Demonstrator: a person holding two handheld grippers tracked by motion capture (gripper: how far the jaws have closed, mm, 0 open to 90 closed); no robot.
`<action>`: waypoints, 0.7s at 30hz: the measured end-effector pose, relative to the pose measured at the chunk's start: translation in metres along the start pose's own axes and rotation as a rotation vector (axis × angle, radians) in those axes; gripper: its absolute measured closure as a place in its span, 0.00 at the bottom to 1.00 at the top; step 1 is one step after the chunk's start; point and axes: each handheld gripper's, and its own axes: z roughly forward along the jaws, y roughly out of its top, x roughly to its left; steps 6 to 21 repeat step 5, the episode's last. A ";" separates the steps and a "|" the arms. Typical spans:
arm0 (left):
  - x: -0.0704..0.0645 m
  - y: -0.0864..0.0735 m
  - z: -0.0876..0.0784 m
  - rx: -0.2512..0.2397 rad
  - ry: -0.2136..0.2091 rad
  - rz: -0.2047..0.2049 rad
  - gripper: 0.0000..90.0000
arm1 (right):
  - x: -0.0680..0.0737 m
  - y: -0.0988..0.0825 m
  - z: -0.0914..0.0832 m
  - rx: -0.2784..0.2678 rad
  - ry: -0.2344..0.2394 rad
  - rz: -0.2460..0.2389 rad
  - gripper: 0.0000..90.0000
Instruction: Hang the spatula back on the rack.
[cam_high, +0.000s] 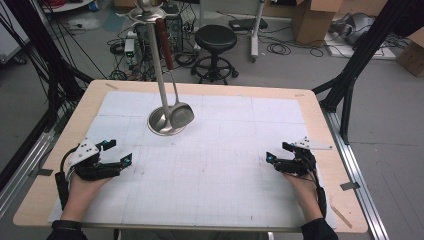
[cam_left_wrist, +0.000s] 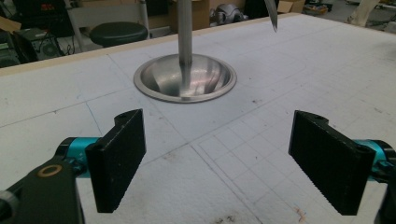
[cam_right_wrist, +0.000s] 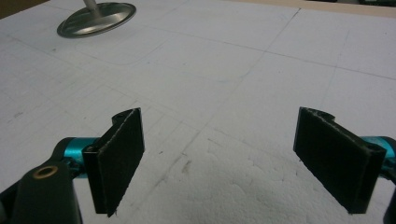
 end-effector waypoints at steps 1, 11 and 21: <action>0.000 0.000 0.000 0.001 0.000 0.001 0.22 | 0.000 0.000 0.000 0.001 -0.001 -0.002 0.17; 0.000 0.000 0.000 0.003 -0.002 0.000 0.22 | 0.000 0.000 0.000 -0.002 -0.001 0.001 0.17; 0.000 0.000 0.000 0.003 -0.002 0.000 0.22 | 0.000 0.000 0.000 -0.002 -0.001 0.001 0.17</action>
